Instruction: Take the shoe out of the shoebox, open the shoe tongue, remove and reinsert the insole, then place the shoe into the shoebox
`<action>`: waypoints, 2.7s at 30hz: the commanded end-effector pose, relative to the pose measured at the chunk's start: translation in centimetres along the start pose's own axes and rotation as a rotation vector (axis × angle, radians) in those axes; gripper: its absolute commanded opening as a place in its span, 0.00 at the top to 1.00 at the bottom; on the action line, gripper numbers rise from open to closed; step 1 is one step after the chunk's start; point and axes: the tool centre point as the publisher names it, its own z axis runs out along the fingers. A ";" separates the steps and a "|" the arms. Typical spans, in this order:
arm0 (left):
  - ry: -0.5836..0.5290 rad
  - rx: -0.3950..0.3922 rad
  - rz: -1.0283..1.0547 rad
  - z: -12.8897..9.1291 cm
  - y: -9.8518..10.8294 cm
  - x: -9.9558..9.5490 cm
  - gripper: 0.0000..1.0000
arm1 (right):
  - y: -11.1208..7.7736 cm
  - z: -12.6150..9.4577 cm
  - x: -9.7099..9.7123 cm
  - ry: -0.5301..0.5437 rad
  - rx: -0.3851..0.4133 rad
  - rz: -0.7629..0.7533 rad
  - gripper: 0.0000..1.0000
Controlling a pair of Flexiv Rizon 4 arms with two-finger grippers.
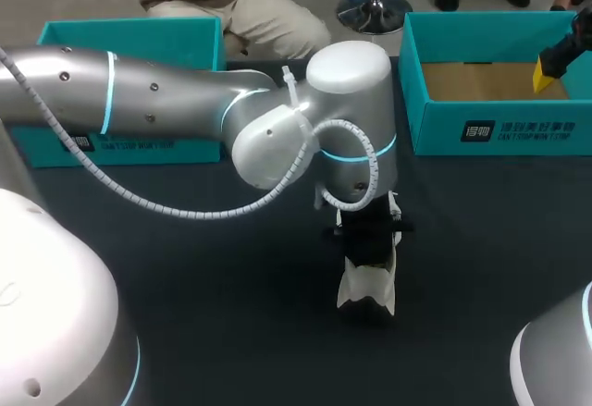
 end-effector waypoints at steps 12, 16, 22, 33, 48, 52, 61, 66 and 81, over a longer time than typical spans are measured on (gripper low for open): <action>-0.041 -0.089 0.003 -5.2 1.5 1.1 1.00 | 0.3 -0.1 0.1 -0.002 0.007 0.001 0.00; -0.046 -0.097 0.005 -5.3 1.6 1.0 1.00 | 0.3 -0.1 0.1 -0.002 0.007 0.001 0.00; -0.046 -0.126 0.004 -5.6 2.3 0.8 1.00 | 0.3 -0.1 0.1 -0.002 0.007 0.001 0.00; -0.037 -0.158 0.001 -4.6 4.4 -0.2 1.00 | 0.3 -0.1 0.1 -0.002 0.007 0.001 0.00; -0.050 -0.229 -0.014 -3.6 5.6 -0.8 1.00 | 0.3 -0.1 0.1 -0.002 0.007 0.001 0.00; -0.055 -0.238 -0.017 -3.7 5.7 -1.0 1.00 | 0.3 -0.1 0.1 -0.002 0.007 0.001 0.00; -0.058 -0.247 0.008 -4.0 4.7 -0.8 1.00 | 0.3 -0.1 0.1 -0.002 0.007 0.001 0.00; -0.067 -0.218 0.014 -4.4 3.5 -0.8 1.00 | 0.3 -0.1 0.1 -0.002 0.007 0.001 0.00; -0.062 -0.212 0.015 -3.6 3.3 -1.0 1.00 | 0.3 -0.1 0.1 -0.002 0.007 0.001 0.00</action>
